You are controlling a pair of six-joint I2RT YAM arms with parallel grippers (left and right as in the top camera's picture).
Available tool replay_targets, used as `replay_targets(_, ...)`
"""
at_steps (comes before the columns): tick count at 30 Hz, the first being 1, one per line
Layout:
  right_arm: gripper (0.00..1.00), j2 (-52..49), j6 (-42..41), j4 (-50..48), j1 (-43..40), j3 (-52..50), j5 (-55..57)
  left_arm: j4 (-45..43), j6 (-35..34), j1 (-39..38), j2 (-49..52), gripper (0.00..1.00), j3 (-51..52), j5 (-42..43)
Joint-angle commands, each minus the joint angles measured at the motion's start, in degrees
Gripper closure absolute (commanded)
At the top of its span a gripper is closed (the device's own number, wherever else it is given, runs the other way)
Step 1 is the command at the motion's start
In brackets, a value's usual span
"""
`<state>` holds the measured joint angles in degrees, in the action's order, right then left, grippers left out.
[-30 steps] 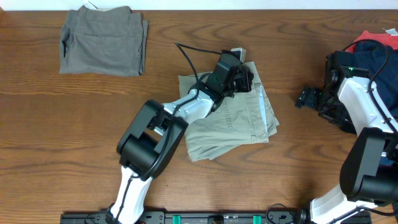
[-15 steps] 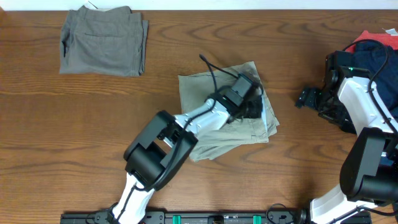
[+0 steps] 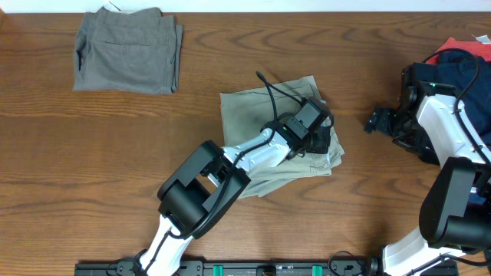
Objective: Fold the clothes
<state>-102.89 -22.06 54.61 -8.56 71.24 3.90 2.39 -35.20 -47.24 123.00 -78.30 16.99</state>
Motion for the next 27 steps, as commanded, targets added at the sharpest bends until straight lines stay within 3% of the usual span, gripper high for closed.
replay_targets(1,0.01,1.1,0.0,0.0,-0.2,0.6,0.6,0.2,4.9,0.5,-3.2,0.83,-0.6,7.1)
replay_targets(3,0.01,1.1,0.0,0.0,-0.2,0.6,0.6,0.3,6.9,0.5,-6.4,0.72,-0.7,9.4)
replay_targets(7,0.01,1.1,0.0,0.0,-0.2,0.6,0.6,3.7,11.8,0.7,-14.2,0.32,-0.7,9.5)
replay_targets(11,0.01,1.1,0.0,0.0,-0.2,0.6,0.6,10.6,16.2,1.8,-22.7,0.02,-0.7,9.3)
replay_targets(15,0.01,1.1,0.0,0.0,-0.2,0.6,0.6,17.0,17.8,4.9,-29.2,0.02,-0.7,5.0)
replay_targets(21,0.01,1.1,0.0,0.0,-0.2,0.6,0.6,33.9,18.1,12.1,-36.0,0.02,-0.7,-7.0)
replay_targets(27,0.01,1.1,0.0,0.0,-0.2,0.6,0.6,43.1,24.5,19.9,-35.8,0.02,1.3,-7.1)
